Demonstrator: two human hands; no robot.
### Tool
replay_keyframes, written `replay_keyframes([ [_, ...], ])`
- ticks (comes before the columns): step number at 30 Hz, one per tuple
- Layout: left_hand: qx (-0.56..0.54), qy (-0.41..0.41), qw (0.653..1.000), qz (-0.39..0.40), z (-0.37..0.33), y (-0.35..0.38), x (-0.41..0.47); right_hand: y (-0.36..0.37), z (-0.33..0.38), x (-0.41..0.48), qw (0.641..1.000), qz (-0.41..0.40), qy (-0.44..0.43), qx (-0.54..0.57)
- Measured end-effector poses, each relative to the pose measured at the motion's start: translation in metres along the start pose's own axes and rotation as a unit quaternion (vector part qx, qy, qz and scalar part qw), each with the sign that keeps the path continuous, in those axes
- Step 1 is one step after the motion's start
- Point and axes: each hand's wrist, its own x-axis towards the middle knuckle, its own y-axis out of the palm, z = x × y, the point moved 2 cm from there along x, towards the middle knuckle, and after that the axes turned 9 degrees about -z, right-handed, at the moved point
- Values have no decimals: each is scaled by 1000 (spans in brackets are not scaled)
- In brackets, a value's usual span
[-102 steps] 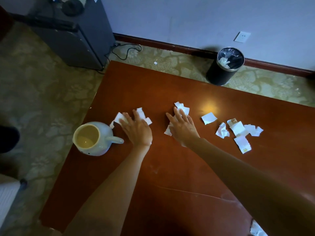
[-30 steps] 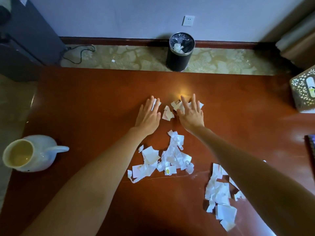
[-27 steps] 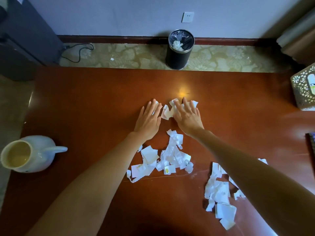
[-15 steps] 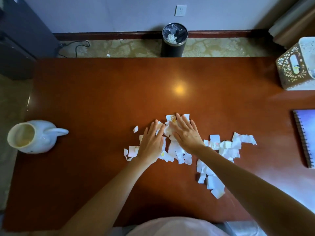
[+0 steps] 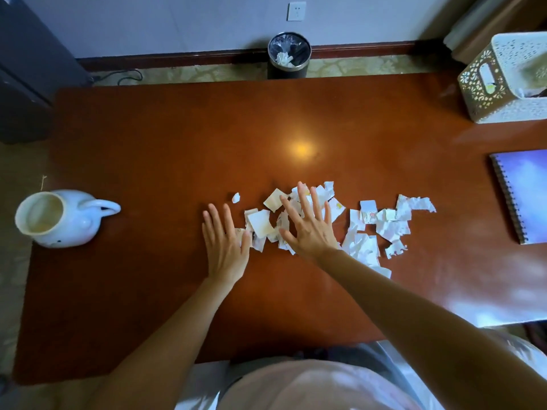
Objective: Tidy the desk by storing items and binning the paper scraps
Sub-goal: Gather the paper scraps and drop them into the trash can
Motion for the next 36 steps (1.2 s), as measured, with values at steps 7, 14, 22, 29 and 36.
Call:
replay_keyframes([
  [7,57,150,987,13,-19,11,34,11,-4,-9,999,19,29,-19],
  [14,113,227,967,19,-69,34,12,17,-54,-33,998,16,53,-28],
  [22,127,219,967,11,-181,84,-35,-6,-155,-45,1000,-4,13,-3],
  [29,111,161,981,3,-293,121,-47,-36,-267,-45,1000,3,3,-29],
  [36,68,147,987,8,-350,132,-61,-56,-330,-70,1000,-2,-22,13],
])
